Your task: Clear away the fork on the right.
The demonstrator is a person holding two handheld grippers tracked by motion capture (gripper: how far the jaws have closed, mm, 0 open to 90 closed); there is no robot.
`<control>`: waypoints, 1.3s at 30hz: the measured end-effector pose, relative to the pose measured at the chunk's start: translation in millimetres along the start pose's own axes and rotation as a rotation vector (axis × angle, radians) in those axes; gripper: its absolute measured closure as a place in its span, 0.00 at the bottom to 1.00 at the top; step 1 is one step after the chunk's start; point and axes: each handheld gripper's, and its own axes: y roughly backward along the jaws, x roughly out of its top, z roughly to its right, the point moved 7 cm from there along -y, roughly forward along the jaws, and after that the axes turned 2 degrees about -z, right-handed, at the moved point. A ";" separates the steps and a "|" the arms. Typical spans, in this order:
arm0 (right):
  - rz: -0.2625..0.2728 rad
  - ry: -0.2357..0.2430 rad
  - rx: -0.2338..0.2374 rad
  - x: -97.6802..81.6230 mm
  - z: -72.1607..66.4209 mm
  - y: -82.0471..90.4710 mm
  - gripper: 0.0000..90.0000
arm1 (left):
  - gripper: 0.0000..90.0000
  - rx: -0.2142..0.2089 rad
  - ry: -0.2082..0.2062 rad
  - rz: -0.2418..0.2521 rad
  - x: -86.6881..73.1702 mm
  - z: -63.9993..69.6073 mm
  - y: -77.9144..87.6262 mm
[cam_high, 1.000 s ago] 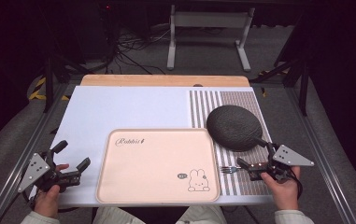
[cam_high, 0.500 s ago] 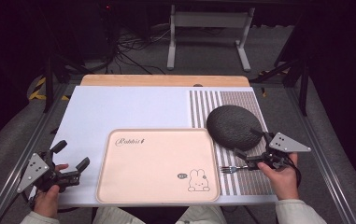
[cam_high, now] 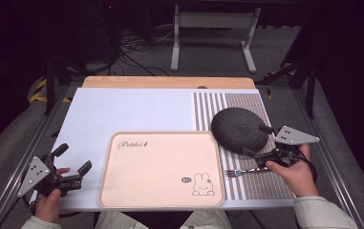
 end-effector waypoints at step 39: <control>-0.706 0.281 0.171 -22.2 4.7 11.1 0.10 | 0.01 0.006 -0.001 0.001 0.1 0.1 -0.4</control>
